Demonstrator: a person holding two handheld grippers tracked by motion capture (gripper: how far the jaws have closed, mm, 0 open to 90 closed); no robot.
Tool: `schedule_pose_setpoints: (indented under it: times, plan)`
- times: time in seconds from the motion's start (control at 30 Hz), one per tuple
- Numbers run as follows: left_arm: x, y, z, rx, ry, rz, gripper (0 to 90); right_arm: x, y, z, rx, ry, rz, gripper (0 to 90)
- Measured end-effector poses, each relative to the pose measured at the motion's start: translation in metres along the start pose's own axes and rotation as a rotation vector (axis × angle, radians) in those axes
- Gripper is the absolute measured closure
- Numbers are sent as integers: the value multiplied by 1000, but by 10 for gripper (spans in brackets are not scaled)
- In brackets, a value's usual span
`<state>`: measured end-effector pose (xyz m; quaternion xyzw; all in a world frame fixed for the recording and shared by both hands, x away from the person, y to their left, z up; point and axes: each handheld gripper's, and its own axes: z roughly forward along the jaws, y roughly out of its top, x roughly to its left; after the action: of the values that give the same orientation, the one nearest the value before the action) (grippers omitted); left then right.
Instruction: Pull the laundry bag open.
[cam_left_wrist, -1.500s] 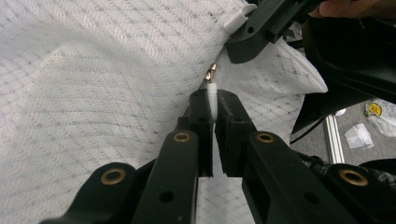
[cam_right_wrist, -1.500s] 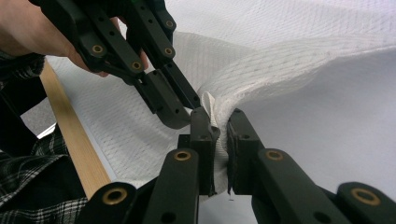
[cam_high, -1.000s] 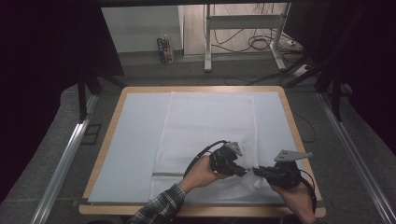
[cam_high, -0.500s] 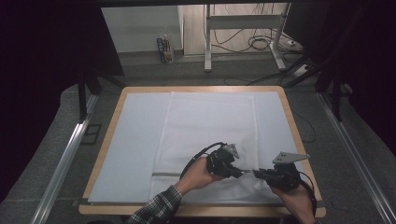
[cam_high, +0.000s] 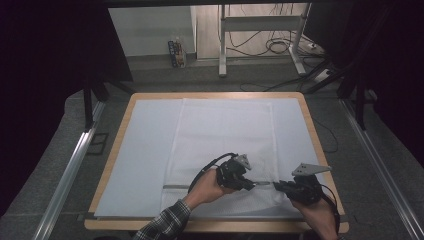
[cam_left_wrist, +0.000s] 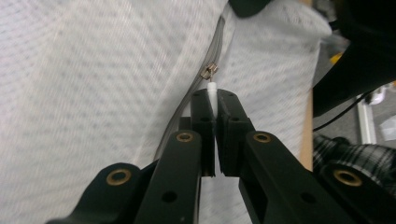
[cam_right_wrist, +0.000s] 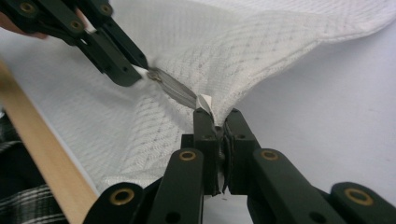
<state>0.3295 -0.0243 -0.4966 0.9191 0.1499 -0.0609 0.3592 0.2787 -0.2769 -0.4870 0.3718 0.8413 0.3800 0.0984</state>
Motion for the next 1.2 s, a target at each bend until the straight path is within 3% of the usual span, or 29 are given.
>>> schedule_pose_setpoints:
  times: [0.3,0.83,1.2]
  plan:
    - [2,-11,-9,8,3,-31,877,-2,-1,1,8,-9,8,851]
    - [1,-22,-19,20,20,-31,876,-2,-3,4,14,6,12,851]
    - [6,-34,-31,23,44,-47,877,-4,-5,3,26,-26,18,851]
